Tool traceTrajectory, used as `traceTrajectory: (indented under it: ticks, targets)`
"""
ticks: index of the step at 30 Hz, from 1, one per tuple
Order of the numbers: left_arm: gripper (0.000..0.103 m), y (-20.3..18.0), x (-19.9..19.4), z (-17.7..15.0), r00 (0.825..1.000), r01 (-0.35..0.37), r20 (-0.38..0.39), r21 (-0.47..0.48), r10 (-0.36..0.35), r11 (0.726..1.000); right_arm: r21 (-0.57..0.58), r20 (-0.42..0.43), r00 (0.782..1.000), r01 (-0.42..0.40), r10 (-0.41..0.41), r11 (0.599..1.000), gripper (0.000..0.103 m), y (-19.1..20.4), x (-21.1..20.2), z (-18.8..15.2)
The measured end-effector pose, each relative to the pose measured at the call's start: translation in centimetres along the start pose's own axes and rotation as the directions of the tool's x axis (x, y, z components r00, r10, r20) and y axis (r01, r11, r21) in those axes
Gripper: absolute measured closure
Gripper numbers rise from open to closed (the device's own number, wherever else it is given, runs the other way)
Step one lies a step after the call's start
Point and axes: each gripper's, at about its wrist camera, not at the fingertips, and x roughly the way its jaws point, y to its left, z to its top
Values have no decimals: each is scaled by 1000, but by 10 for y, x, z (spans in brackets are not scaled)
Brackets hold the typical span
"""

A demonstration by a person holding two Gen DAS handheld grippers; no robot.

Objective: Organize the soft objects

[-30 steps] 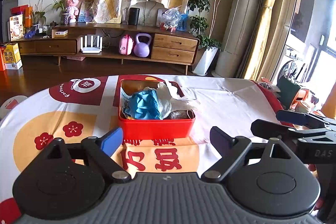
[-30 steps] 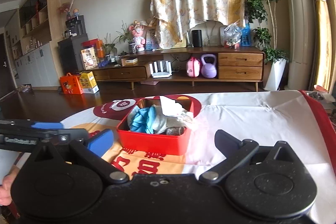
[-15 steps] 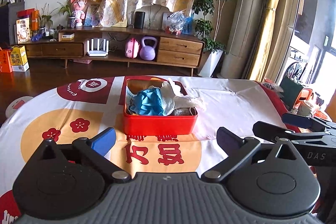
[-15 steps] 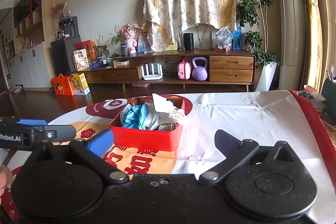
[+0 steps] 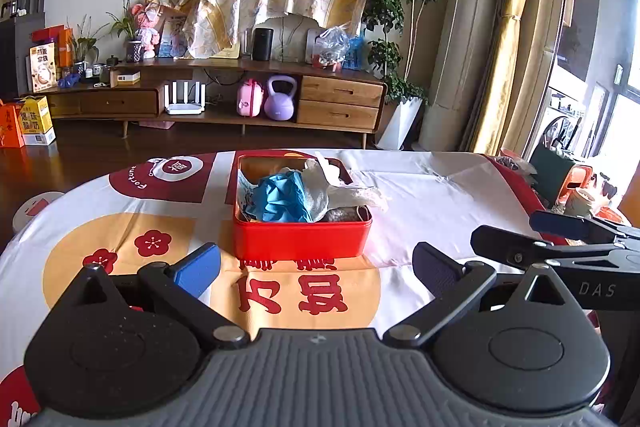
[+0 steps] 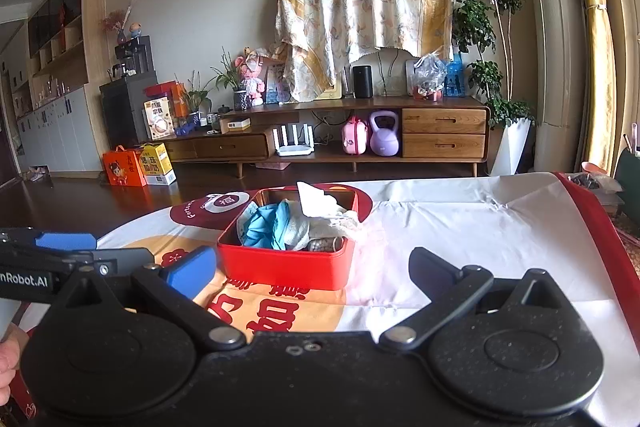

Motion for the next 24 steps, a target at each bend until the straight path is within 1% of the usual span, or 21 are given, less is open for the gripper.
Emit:
traceTrajectory:
  ticks: [24]
  targets:
    - [0,-5,-8,-1,1000,-7,13,12,6,1000,1,8,1000,-4,4,1000,0,6,-5,-2]
